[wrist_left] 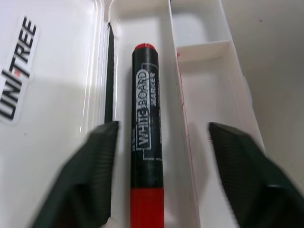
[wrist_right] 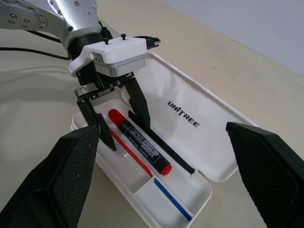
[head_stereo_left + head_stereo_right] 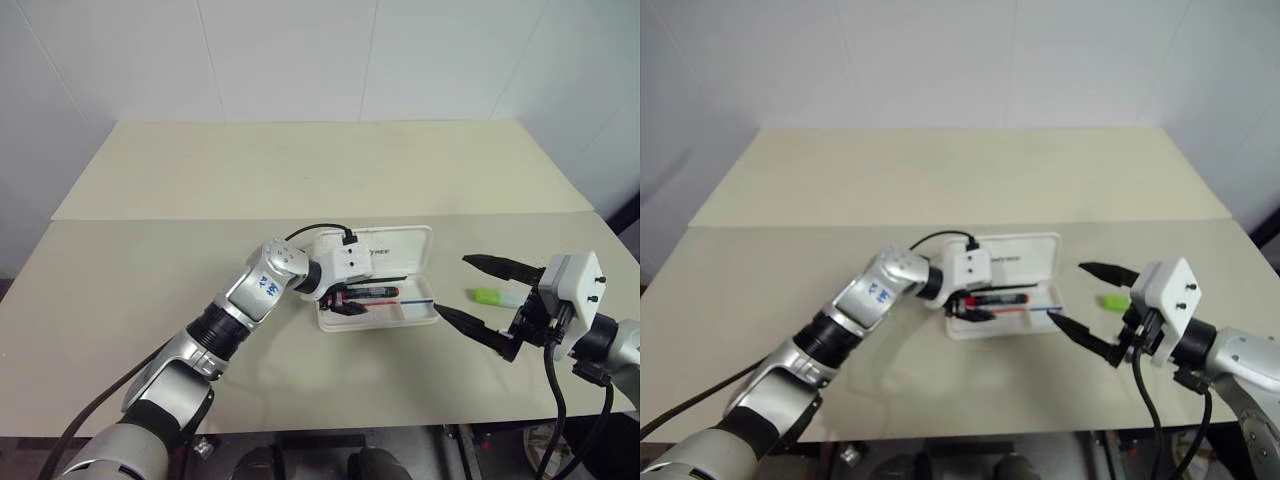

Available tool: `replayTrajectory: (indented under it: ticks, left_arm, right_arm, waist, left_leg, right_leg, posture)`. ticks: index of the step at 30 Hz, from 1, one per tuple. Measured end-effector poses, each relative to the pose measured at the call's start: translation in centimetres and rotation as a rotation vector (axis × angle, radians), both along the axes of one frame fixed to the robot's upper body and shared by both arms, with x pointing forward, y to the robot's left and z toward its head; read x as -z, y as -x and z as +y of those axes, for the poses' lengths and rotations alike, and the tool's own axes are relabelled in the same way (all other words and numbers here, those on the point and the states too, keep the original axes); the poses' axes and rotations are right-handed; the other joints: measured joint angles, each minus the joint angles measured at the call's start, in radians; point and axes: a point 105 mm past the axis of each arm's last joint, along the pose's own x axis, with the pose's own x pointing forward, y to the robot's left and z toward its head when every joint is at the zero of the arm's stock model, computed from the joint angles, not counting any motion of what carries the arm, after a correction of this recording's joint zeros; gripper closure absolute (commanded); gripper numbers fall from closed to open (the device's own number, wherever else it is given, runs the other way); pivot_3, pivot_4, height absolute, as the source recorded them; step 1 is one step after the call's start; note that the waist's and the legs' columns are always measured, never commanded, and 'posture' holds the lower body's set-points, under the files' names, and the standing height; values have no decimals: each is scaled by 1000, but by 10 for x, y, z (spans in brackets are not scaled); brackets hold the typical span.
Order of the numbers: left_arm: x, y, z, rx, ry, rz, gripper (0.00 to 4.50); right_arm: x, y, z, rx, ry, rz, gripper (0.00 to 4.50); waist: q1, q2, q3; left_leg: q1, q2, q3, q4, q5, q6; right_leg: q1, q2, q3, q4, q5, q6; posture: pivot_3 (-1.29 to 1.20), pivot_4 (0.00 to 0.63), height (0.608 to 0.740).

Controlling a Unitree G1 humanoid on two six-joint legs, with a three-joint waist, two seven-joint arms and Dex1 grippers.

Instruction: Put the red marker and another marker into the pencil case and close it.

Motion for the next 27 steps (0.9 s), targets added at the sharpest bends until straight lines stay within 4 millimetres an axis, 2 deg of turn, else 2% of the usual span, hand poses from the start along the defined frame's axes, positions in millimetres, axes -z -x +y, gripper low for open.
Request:
replayTrajectory:
  ticks: [1, 10, 13, 17, 22, 27]
  left_arm:
    - [-1, 0, 0, 3, 5, -1, 18]
    - [-14, 21, -3, 114, 99, -9, 18]
    - [-34, 28, 10, 186, 216, -10, 18]
    - [-52, 32, 37, 244, 268, -45, 18]
    - [-60, 39, 58, 300, 296, -33, 18]
    - [-71, 45, 90, 328, 279, -3, 18]
  right_arm:
    - [0, 0, 0, -1, 0, -1, 0]
    - [5, -1, 5, -30, -3, 24, 0]
    - [9, -2, 1, -43, 21, 58, 0]
    - [18, -4, -12, -51, 62, 130, 0]
    - [25, -12, -42, -29, 127, 212, 0]
    - [27, -25, -95, 23, 248, 311, 0]
  waist:
    - [0, 0, 0]
    - [0, 0, 0]
    - [-3, 0, 0]
    - [-1, 0, 0]
    - [1, 0, 0]
    - [-5, 0, 0]
  left_leg:
    - [0, 0, 0, 0, 0, 0]
    - [0, 0, 0, 0, 0, 0]
    - [1, 1, 1, 0, 0, 0]
    - [2, 0, 1, 0, 0, 0]
    - [1, -1, 1, 2, 0, 1]
    - [4, -1, 3, 2, -1, 1]
  right_leg:
    - [0, 0, 0, 0, 0, 0]
    - [0, 0, 0, 0, 0, 0]
    - [0, 0, 0, 1, 0, 0]
    - [1, 0, 0, 1, 0, 0]
    - [2, -1, 0, 1, 0, 0]
    - [3, 0, 0, 0, 0, 0]
  posture:
    - [0, 150, 740]
    - [0, 150, 740]
    - [0, 150, 740]
    - [0, 150, 740]
    - [0, 150, 740]
    - [0, 150, 740]
